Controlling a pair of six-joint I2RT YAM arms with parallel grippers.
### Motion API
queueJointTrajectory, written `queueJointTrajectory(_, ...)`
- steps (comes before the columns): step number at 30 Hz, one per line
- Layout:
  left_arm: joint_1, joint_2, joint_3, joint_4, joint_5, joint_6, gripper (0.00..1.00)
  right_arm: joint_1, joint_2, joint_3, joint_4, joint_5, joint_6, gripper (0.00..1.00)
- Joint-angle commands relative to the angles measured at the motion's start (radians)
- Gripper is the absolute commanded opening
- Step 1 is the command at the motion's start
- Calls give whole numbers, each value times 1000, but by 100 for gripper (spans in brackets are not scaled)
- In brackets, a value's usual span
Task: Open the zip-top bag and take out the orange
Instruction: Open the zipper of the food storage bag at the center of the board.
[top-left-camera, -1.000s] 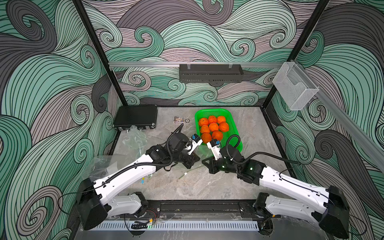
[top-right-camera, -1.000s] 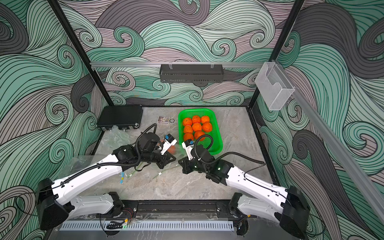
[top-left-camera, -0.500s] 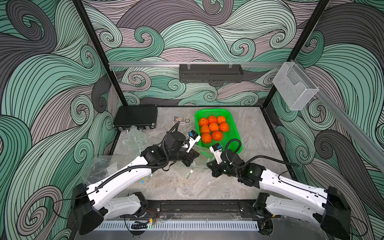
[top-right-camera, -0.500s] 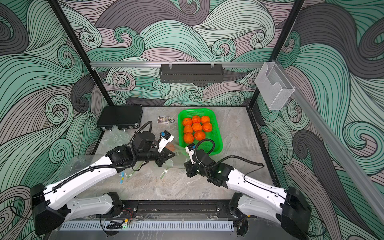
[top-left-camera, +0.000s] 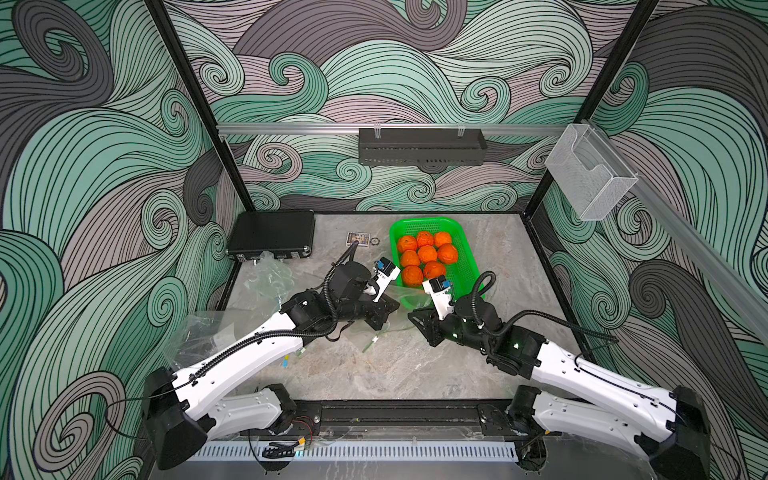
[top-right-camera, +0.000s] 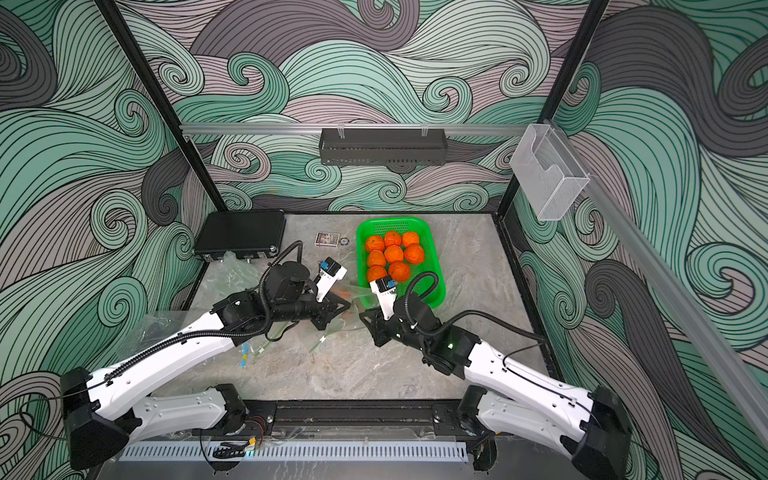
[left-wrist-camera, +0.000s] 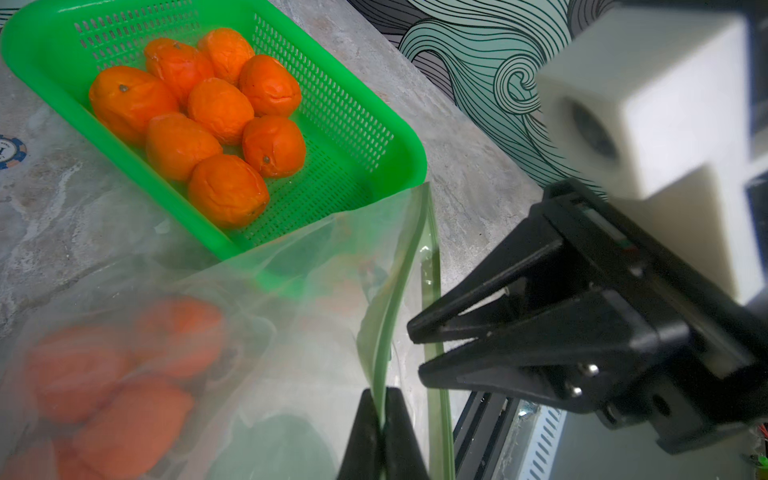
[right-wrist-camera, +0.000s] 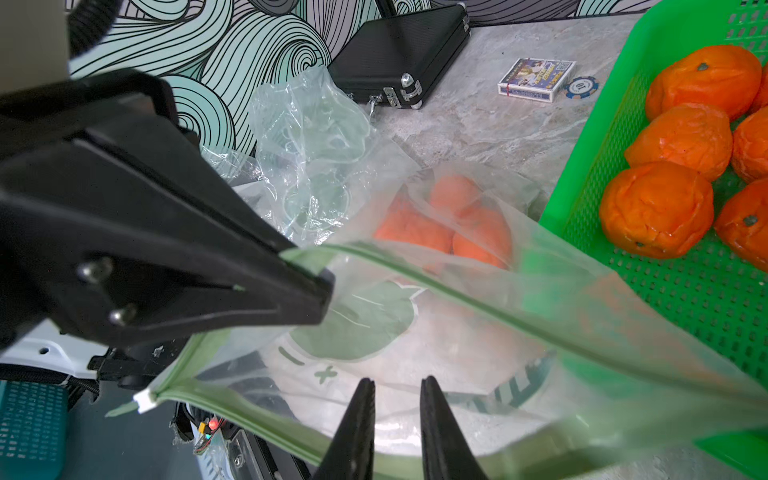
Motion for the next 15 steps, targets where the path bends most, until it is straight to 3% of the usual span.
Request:
queueJointTrajectory(1,-8,6,41,9,28,-11,0,4,59,45,8,4,33,23)
queueJointTrajectory(5,-8,-2,55,-17,26,14,0,5,134,32,28,-26,41,23)
queueJointTrajectory(6,-8,-8,56,-21,26,22,4,6,146,18,38,-28,45,22)
queueJointTrajectory(7,-9,-14,56,-21,19,31,14,6,158,-1,61,-36,41,22)
queueJointTrajectory(9,-9,-32,54,-19,-62,11,45,14,170,-44,114,-54,24,22)
queueJointTrajectory(12,-2,-54,75,-74,-316,-25,88,36,171,-111,192,-56,-34,22)
queueJointTrajectory(13,13,-55,85,-98,-405,-42,96,46,170,-136,226,-57,-61,22)
queueJointTrajectory(15,69,-51,101,-129,-470,-49,98,62,169,-201,314,-56,-101,25)
